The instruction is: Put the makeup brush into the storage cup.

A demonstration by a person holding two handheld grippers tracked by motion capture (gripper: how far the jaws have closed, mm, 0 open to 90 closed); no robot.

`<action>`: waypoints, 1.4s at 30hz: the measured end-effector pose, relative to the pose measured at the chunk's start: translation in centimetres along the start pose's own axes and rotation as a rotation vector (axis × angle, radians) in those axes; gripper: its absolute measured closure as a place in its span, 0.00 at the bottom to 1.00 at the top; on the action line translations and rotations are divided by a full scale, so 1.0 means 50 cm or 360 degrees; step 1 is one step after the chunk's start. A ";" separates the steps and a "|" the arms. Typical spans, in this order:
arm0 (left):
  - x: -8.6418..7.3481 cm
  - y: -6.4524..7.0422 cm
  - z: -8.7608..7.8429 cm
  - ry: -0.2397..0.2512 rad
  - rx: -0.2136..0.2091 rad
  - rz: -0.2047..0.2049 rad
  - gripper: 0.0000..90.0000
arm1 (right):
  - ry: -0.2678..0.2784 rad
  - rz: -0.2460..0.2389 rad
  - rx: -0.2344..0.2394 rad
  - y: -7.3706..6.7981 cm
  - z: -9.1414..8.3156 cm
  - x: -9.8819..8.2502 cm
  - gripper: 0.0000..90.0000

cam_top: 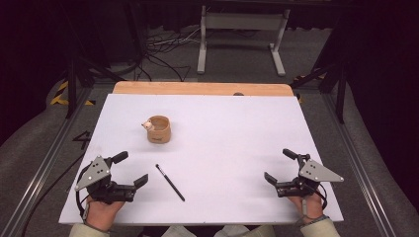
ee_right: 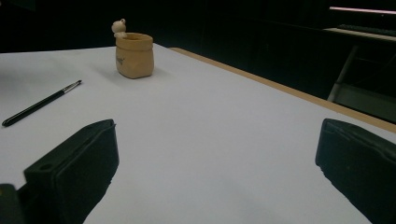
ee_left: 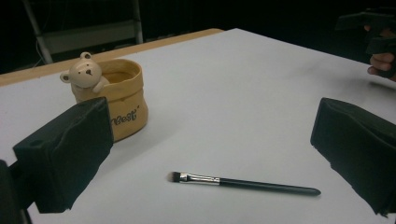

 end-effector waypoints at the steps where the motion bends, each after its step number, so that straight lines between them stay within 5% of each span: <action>1: 0.004 -0.001 0.001 -0.0022 0.0001 -0.0017 0.00 | 0.0001 -0.0007 0.0000 -0.001 -0.001 0.001 0.00; 2: 0.012 -0.002 0.003 -0.0063 -0.0070 -0.0076 0.01 | 0.0004 -0.0014 0.0000 -0.002 -0.003 0.001 0.00; 4: 0.015 -0.003 0.004 -0.0095 -0.0085 -0.0095 0.01 | 0.0004 -0.0021 -0.0001 -0.002 -0.006 0.003 0.00; 10: 0.047 0.000 0.016 -0.0283 -0.0185 -0.0094 0.01 | 0.0005 -0.0028 -0.0004 -0.001 -0.009 0.005 0.00; 13: 0.053 0.004 0.021 -0.0309 -0.0177 -0.0059 0.00 | 0.0004 -0.0031 -0.0001 -0.002 -0.009 0.006 0.00; 14: 0.055 0.007 0.026 -0.0349 -0.0191 -0.0091 0.01 | 0.0004 -0.0032 0.0001 -0.002 -0.010 0.005 0.00; 18: 0.063 0.005 0.032 -0.0410 -0.0159 -0.0104 0.01 | 0.0007 -0.0026 0.0001 -0.001 -0.012 0.005 0.00; 21: 0.071 0.001 0.036 -0.0511 -0.0057 -0.0087 0.02 | 0.0002 -0.0029 0.0000 0.000 -0.013 0.004 0.00; 36: 0.090 0.000 0.058 -0.0764 -0.0063 -0.0160 0.01 | 0.0061 -0.0023 0.0003 -0.001 -0.018 0.010 0.00; 42: 0.105 -0.002 0.067 -0.0891 -0.0015 -0.0249 0.02 | 0.0061 -0.0004 0.0008 0.001 -0.013 0.010 0.00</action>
Point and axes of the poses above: each handheld gripper's, and its own axes: z roughly forward along the jaws, x roughly out of its top, y roughly to its right, the point moved 5 cm from there along z, roughly forward along the jaws, and after that the axes turned 15 degrees about -x, right-handed, at the moved point
